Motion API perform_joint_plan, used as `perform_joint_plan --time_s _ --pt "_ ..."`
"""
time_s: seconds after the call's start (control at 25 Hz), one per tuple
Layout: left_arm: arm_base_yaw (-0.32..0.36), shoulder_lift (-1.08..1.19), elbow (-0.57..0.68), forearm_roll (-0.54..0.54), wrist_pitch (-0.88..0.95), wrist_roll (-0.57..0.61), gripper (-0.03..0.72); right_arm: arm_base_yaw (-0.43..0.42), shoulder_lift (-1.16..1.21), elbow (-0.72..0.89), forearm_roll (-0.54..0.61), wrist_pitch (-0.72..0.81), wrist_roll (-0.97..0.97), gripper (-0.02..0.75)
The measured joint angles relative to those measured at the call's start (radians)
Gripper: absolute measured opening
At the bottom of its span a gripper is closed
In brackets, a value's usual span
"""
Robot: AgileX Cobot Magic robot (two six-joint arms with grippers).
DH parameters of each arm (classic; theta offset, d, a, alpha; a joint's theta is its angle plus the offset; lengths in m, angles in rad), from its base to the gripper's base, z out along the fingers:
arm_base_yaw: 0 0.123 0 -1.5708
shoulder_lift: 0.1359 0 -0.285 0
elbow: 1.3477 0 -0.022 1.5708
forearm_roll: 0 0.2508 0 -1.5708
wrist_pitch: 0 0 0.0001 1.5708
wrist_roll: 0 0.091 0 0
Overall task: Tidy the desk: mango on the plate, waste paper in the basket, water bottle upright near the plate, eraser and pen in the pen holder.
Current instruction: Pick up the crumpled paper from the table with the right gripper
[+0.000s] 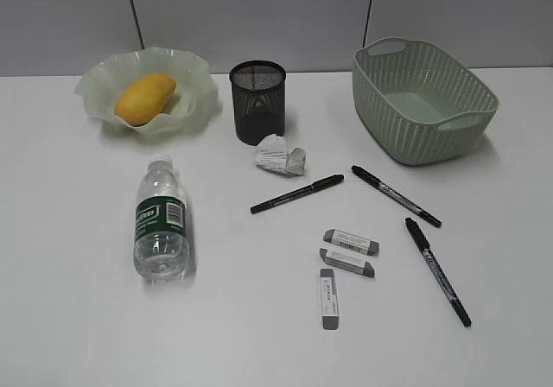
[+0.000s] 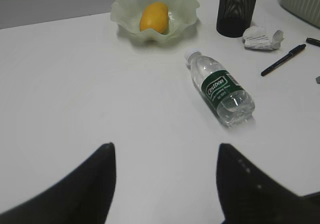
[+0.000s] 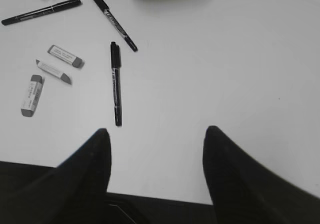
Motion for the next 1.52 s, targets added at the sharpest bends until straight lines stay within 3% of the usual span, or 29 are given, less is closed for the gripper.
perform_joint_plan --time_s 0.24,0.44,0.76,1.08,1.52 --pt "0.000 0.000 0.000 0.000 0.000 0.000 0.470 0.001 0.373 -0.324 0.100 0.041 -0.083 0.466" --pt "0.000 0.000 0.000 0.000 0.000 0.000 0.465 0.024 0.638 -0.591 0.109 0.109 -0.094 0.466" --pt "0.000 0.000 0.000 0.000 0.000 0.000 0.463 0.292 1.010 -0.931 0.013 0.153 -0.047 0.466" --pt "0.000 0.000 0.000 0.000 0.000 0.000 0.451 0.515 1.317 -1.058 0.006 0.116 -0.017 0.466" --pt "0.000 0.000 0.000 0.000 0.000 0.000 0.438 0.551 1.502 -1.058 0.012 -0.040 -0.051 0.466"
